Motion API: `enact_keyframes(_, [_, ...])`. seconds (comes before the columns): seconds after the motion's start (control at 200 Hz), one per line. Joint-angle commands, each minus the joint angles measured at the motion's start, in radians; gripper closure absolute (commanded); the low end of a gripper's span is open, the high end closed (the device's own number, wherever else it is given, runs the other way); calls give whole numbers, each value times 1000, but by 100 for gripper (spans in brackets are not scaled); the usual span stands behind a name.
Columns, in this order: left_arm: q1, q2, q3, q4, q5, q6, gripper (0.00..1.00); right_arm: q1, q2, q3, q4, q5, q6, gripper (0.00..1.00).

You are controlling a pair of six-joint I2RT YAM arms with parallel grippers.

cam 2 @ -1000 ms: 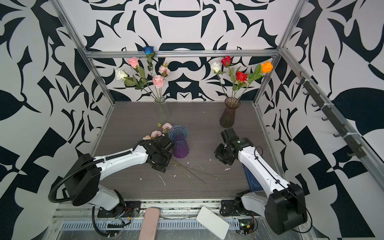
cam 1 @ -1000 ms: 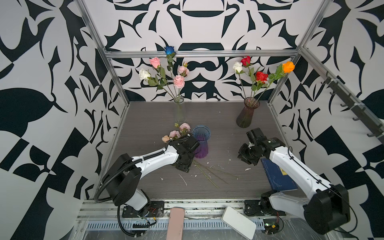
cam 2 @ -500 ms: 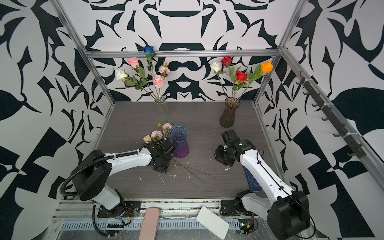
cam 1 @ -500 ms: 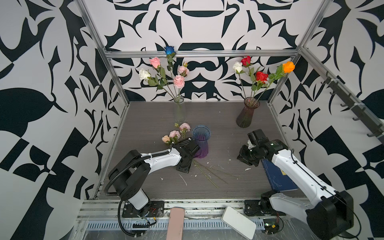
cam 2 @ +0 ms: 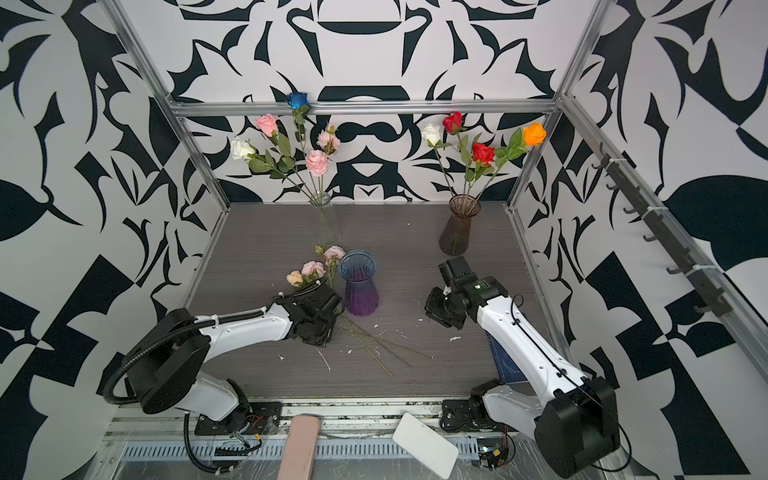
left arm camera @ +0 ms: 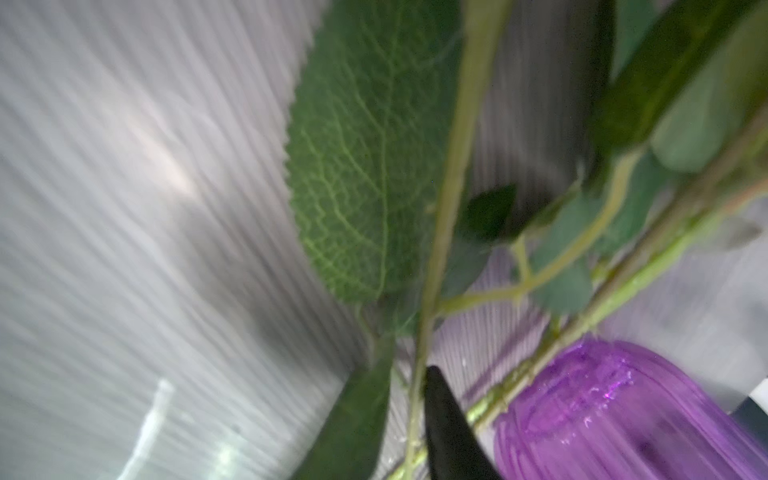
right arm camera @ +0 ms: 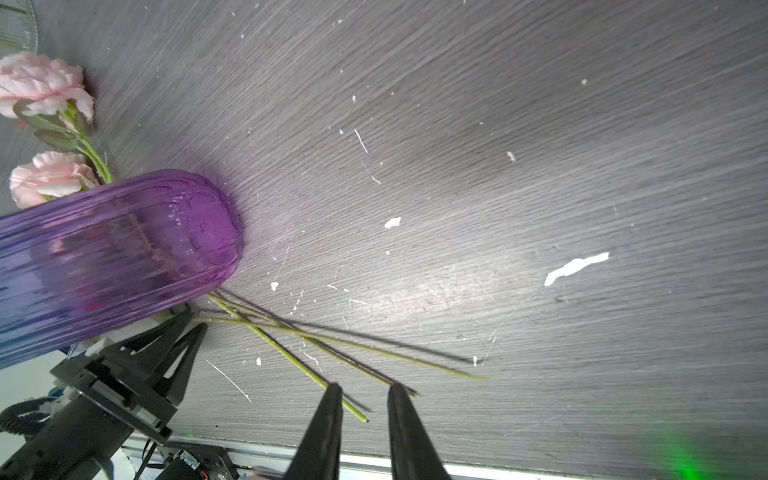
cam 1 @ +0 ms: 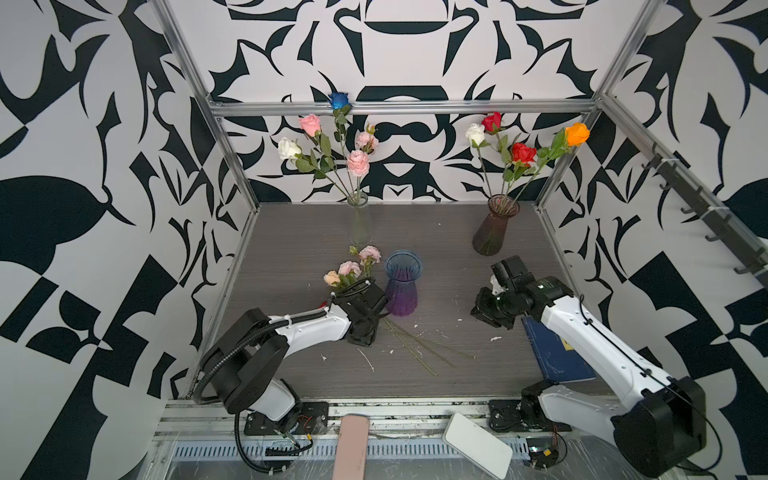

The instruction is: Arrange the flowers into the vase

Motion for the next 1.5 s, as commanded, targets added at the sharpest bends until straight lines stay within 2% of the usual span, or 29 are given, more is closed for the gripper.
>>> enact_keyframes(0.0, [42, -42, -107, -134, -29, -141, 81, -7, -1, -15, 25, -10, 24, 77])
enact_keyframes(0.075, [61, -104, -141, -154, -43, -140, 83, -9, -5, -22, 28, -16, 30, 77])
enact_keyframes(0.225, [83, -234, -191, -185, -81, -142, 97, -12, -8, -23, 22, -14, 27, 77])
enact_keyframes(0.475, [91, -447, -190, -270, -161, -138, 100, -13, -21, -36, 25, -27, 33, 77])
enact_keyframes(0.66, [90, -662, -140, -236, -362, -94, 100, -11, -44, -52, 9, -31, 32, 78])
enact_keyframes(0.79, [103, -745, -82, -166, -491, -47, 100, -11, -56, -65, 9, -40, 35, 78])
enact_keyframes(0.98, [148, -739, 25, -50, -471, 34, 100, -7, -50, -65, 22, -50, 44, 78])
enact_keyframes(1.135, [154, -689, 154, -38, -493, 107, 100, -5, -46, -70, 34, -63, 57, 78])
enact_keyframes(1.23, [183, -662, 210, 32, -502, 233, 100, -4, -52, -71, 39, -65, 61, 78])
enact_keyframes(1.295, [236, -634, 257, 75, -440, 348, 100, -4, -58, -71, 36, -64, 61, 78])
enact_keyframes(1.385, [305, -592, 323, 100, -334, 436, 100, -4, -62, -75, 35, -61, 61, 78])
enact_keyframes(1.495, [339, -562, 391, 119, -304, 542, 100, -5, -66, -77, 35, -60, 61, 78])
